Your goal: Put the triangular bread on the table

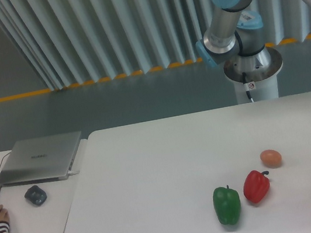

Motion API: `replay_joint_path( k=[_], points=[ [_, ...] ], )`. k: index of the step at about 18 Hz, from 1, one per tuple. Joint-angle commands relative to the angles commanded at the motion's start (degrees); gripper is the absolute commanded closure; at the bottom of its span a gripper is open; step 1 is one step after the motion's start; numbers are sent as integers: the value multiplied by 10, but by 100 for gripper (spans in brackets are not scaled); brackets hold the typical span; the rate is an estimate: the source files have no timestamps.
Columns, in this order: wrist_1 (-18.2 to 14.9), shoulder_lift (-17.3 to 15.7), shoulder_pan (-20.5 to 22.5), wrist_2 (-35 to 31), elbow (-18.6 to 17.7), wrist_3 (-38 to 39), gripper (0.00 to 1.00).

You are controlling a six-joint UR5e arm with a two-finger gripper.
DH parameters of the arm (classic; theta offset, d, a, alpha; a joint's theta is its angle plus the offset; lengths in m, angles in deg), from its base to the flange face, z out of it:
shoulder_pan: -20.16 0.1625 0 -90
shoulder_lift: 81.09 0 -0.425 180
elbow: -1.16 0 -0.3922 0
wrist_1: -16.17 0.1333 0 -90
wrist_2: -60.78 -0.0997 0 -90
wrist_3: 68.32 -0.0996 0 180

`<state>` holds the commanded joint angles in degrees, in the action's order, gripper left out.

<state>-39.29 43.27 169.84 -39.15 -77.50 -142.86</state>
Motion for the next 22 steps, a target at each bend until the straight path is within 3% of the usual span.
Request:
replay_joint_path(
  k=[11, 12, 16, 20, 22],
  points=[
    [3, 7, 2, 0, 4, 22, 0],
    [3, 7, 2, 0, 4, 23, 4],
    [3, 5, 1, 0, 1, 24, 34],
    [1, 2, 0, -1, 0, 24, 51],
    [0, -2, 0, 0, 0, 24, 54]
  ],
)
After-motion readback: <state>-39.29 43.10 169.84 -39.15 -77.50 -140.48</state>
